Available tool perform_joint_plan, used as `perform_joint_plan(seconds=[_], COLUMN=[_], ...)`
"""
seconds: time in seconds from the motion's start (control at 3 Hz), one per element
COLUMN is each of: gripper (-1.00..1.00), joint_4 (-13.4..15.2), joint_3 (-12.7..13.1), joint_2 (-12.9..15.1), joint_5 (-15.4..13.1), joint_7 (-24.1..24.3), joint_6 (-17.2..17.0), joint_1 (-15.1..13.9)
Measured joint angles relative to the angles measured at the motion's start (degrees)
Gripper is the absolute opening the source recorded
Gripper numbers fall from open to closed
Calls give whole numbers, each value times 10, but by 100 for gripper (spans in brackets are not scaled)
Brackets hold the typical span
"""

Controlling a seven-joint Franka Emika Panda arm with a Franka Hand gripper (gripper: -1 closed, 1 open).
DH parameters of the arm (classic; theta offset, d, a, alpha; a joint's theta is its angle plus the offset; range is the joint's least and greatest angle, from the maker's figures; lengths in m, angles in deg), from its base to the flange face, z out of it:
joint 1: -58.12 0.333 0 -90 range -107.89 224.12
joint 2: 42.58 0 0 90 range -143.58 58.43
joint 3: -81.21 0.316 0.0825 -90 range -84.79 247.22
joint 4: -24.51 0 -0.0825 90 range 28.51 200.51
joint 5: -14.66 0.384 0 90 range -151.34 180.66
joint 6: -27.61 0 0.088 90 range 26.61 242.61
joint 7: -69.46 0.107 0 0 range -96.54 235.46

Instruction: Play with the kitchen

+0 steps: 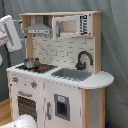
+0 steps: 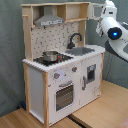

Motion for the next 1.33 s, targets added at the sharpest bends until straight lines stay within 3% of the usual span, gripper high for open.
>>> perform_joint_plan(seconds=[0.67,1.33], gripper=[100,100], joint_4=[-28,-29], joint_3=[22,0], joint_2=[4,3], joint_5=[-22,-75], joint_7=[0,-29], joint_6=[-81,-154], joint_1=[76,140])
